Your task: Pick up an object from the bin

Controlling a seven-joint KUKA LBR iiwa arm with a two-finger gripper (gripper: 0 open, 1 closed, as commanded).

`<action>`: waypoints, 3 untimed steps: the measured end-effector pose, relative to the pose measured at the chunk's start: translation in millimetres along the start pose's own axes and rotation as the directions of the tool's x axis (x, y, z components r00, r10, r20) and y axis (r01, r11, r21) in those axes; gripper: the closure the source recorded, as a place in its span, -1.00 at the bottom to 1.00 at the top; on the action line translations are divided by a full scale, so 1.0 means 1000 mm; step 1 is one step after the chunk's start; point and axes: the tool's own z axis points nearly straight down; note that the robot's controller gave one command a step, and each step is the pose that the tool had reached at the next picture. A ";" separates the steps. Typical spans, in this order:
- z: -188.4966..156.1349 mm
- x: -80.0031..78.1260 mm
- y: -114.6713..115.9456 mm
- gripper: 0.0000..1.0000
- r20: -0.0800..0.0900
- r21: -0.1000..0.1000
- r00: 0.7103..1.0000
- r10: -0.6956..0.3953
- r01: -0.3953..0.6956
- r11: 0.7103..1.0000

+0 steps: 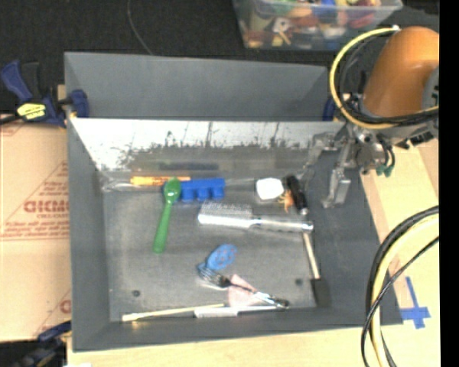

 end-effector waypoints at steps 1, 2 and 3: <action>-0.004 -0.002 0.000 -1.00 0.006 0.002 1.000 -0.004 0.004 1.000; 0.114 0.031 0.078 -1.00 0.005 0.001 0.990 -0.142 0.142 0.990; 0.045 0.032 0.083 -1.00 0.016 0.008 0.988 -0.150 0.150 0.989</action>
Offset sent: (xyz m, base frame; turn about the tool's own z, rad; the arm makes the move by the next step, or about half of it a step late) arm -0.0305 0.0769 -0.1120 -0.1439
